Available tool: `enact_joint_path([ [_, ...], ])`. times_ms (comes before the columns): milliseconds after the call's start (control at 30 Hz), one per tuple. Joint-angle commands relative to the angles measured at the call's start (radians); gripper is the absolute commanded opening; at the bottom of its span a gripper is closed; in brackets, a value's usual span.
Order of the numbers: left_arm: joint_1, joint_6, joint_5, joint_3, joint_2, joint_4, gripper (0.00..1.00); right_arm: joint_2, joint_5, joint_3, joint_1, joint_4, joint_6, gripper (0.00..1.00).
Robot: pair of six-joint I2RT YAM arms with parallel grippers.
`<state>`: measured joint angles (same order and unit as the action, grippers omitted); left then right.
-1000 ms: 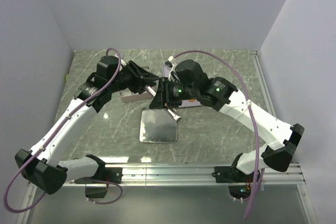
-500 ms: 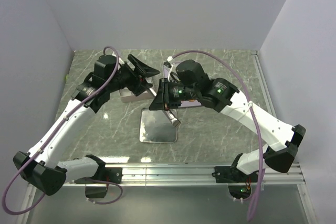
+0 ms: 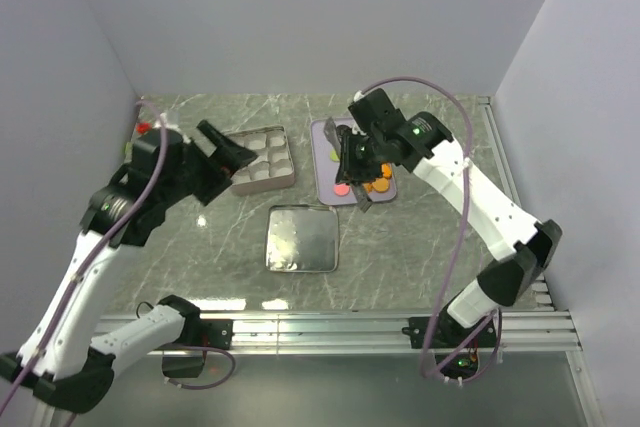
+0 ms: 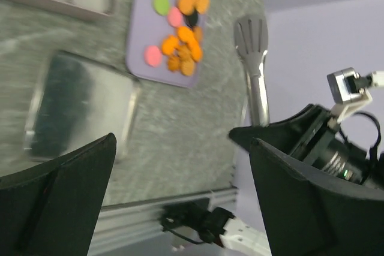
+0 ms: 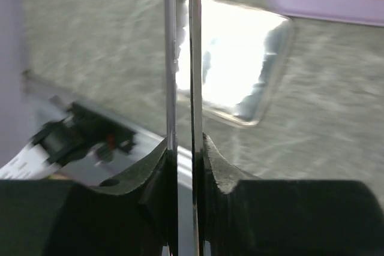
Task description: Pack the cookies
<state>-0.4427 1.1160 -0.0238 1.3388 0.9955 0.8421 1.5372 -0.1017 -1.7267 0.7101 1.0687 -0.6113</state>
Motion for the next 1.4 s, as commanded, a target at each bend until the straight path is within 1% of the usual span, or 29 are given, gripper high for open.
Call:
enact_joint_path([
  [0,0.028,-0.097,0.139,-0.027,-0.101,0.156,0.99,0.063,0.100,-0.072,-0.049,0.166,0.080,0.32],
  [33,0.035,-0.104,0.153,-0.038,-0.121,0.175,0.99,0.101,0.147,-0.083,-0.055,0.181,0.103,0.34],
  [100,0.039,-0.104,0.173,-0.076,-0.181,0.204,0.99,0.141,0.180,-0.120,-0.070,0.226,0.122,0.42],
  [200,0.041,-0.082,0.171,-0.128,-0.247,0.226,1.00,0.201,0.198,-0.146,-0.098,0.243,0.142,0.47],
  [300,0.041,-0.061,0.157,-0.161,-0.288,0.242,0.99,0.245,0.181,-0.166,-0.136,0.238,0.151,0.48],
  [433,0.041,-0.056,0.157,-0.167,-0.311,0.258,0.99,0.328,0.168,-0.209,-0.176,0.254,0.168,0.50],
  [567,0.041,-0.067,0.170,-0.153,-0.308,0.268,0.99,0.388,0.139,-0.254,-0.178,0.293,0.182,0.50],
  [667,0.041,-0.071,0.167,-0.153,-0.301,0.265,0.99,0.371,0.106,-0.203,-0.178,0.277,0.174,0.52],
  [767,0.041,-0.074,0.157,-0.159,-0.298,0.259,0.99,0.340,0.059,-0.087,-0.176,0.235,0.160,0.53],
  [900,0.041,-0.084,0.145,-0.168,-0.294,0.244,0.99,0.325,0.016,-0.004,-0.176,0.180,0.147,0.55],
  [1100,0.042,-0.104,0.140,-0.152,-0.275,0.238,0.99,0.333,-0.007,0.030,-0.170,0.158,0.136,0.55],
  [1367,0.042,-0.110,0.142,-0.147,-0.276,0.247,1.00,0.365,0.016,0.026,-0.172,0.142,0.128,0.55],
])
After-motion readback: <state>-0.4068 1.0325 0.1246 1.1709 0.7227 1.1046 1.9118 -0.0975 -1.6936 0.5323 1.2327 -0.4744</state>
